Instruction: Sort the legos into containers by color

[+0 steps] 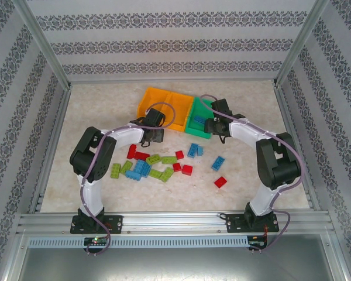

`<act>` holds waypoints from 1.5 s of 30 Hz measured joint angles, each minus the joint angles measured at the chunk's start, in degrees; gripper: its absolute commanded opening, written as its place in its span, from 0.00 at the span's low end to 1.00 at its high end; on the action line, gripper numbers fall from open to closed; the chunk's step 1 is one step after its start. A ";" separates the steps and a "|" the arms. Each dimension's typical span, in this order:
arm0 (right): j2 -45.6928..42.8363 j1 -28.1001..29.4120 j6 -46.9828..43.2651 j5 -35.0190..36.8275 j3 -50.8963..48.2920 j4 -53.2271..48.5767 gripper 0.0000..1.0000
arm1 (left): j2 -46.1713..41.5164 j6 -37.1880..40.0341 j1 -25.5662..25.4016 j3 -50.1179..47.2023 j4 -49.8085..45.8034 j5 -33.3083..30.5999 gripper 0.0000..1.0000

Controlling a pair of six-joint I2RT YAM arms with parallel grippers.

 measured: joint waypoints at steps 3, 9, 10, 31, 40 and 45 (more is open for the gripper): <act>0.42 0.00 -0.52 0.02 0.31 -0.26 0.42 | 0.72 0.57 -0.02 0.20 -0.02 0.02 0.46; 0.72 0.00 -2.05 0.26 1.01 -1.07 0.27 | 0.83 1.27 0.00 0.28 0.00 0.59 0.27; 0.76 0.00 -2.29 0.42 1.11 -1.27 0.26 | 0.81 1.31 0.00 0.28 -0.02 0.68 0.25; 0.74 -0.96 -5.11 0.15 1.25 -1.66 0.16 | -20.68 -0.72 -4.33 -7.61 -7.17 11.89 0.17; 0.66 1.62 -5.35 -0.50 1.16 -1.46 0.15 | -15.74 -0.22 -4.57 4.59 -8.20 16.13 0.19; 0.37 2.05 -6.21 -0.96 0.63 -0.96 0.16 | -6.84 1.44 -4.57 12.66 -9.38 16.72 0.22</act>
